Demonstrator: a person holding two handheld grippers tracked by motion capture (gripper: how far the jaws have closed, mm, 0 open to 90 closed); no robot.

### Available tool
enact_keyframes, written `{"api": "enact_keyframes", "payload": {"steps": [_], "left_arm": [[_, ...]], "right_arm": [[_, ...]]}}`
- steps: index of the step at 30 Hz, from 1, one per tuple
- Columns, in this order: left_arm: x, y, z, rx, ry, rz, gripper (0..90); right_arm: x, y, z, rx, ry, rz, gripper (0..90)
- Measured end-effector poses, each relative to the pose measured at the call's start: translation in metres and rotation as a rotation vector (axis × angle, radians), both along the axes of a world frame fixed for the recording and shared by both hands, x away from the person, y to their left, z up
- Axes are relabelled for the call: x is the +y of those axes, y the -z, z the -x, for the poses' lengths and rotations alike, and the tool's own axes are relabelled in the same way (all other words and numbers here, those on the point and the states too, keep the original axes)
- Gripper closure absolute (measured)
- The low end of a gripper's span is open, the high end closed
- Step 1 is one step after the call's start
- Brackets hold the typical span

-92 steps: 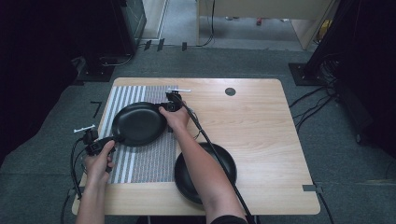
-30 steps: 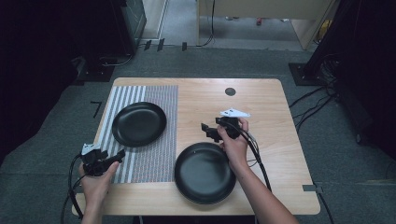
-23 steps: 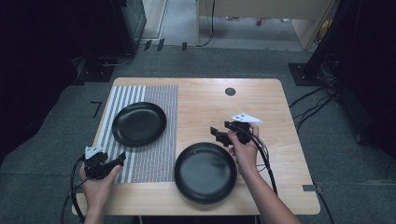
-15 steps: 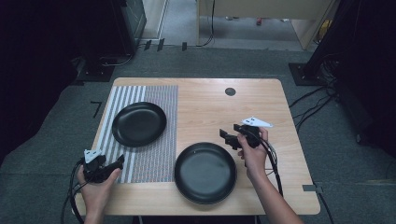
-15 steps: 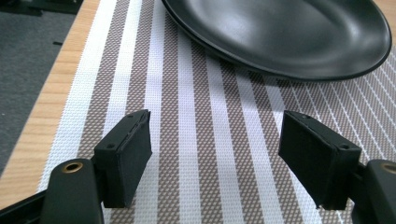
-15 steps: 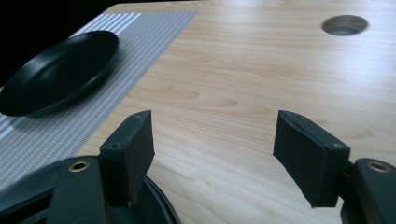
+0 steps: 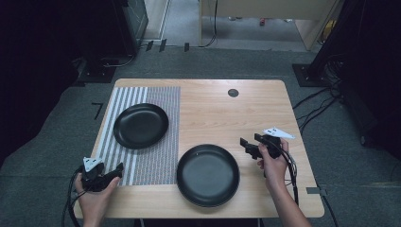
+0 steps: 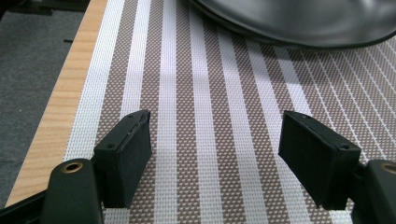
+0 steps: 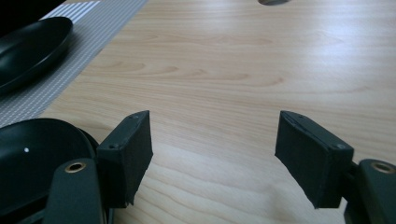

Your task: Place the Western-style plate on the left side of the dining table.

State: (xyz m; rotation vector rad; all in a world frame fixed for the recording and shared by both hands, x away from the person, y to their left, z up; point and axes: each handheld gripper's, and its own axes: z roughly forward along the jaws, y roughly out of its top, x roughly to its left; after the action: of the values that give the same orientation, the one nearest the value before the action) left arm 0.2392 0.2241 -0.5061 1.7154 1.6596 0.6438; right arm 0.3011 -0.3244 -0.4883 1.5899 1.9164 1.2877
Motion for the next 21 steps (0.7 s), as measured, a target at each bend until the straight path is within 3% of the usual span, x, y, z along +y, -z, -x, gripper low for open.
{"api": "enact_keyframes", "payload": {"steps": [5, 21], "left_arm": [[0.000, 0.004, 0.002, 0.020, 0.008, -0.011, 25.2], [-0.002, 0.007, 0.002, 0.016, 0.007, -0.029, 24.4]], "right_arm": [[-0.019, 0.009, 0.009, 0.019, 0.039, 0.001, 27.1], [-0.058, 0.025, 0.037, 0.032, 0.135, 0.039, 26.9]]}}
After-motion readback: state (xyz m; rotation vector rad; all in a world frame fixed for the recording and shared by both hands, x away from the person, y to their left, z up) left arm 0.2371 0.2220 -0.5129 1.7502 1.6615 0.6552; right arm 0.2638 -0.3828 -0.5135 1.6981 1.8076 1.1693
